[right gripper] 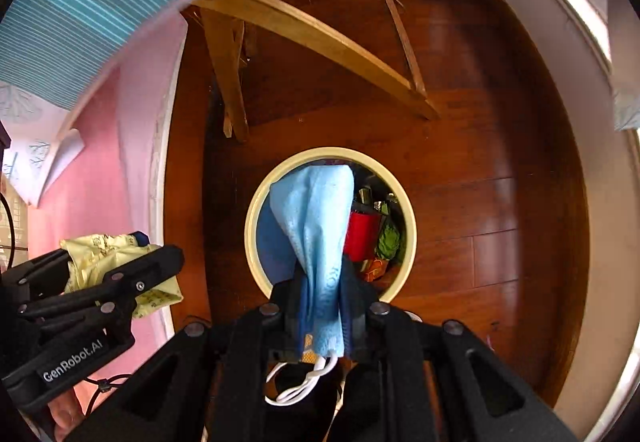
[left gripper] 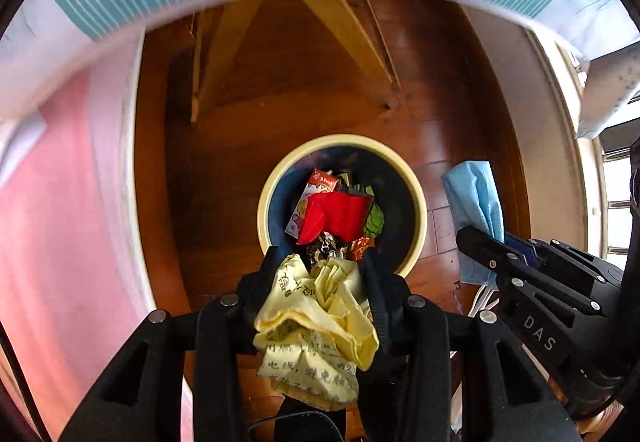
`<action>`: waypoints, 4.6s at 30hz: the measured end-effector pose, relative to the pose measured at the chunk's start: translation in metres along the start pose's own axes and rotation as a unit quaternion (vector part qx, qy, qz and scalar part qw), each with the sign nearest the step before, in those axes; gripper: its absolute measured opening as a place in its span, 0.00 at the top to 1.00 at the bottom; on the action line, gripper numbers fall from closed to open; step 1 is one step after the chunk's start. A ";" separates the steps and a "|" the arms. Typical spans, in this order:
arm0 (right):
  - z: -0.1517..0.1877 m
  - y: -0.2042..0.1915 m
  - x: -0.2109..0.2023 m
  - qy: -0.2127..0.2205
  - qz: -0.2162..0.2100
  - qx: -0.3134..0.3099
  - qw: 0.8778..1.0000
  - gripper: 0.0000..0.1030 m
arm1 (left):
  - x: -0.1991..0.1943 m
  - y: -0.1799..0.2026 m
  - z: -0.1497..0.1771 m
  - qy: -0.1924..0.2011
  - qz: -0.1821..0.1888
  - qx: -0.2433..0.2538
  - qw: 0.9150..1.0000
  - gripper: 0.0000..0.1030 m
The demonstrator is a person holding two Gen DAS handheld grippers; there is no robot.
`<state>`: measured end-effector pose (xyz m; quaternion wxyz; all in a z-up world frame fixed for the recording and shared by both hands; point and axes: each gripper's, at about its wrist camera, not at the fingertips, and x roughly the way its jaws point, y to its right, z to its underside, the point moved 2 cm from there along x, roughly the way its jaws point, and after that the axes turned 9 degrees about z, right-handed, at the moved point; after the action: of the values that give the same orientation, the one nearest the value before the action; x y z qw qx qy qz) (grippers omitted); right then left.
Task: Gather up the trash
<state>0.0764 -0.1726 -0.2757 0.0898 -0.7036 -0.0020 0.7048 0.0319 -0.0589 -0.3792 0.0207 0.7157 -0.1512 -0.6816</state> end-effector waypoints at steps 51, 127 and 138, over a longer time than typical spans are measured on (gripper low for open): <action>-0.021 -0.015 -0.051 0.024 0.043 0.022 0.999 0.43 | -0.064 -0.016 -0.011 0.069 -0.034 -0.002 0.997 0.01; -0.066 -0.076 -0.410 0.218 0.046 -0.039 0.974 0.43 | -0.415 0.057 -0.017 0.263 -0.052 -0.045 0.962 0.01; -0.066 -0.070 -0.413 0.216 0.046 -0.041 0.974 0.43 | -0.414 0.059 -0.013 0.260 -0.055 -0.046 0.963 0.01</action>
<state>0.1478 -0.1648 0.1421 0.0270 -0.8418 0.0212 0.5387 0.0230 -0.0158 0.0370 0.0545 0.8737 -0.0699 -0.4784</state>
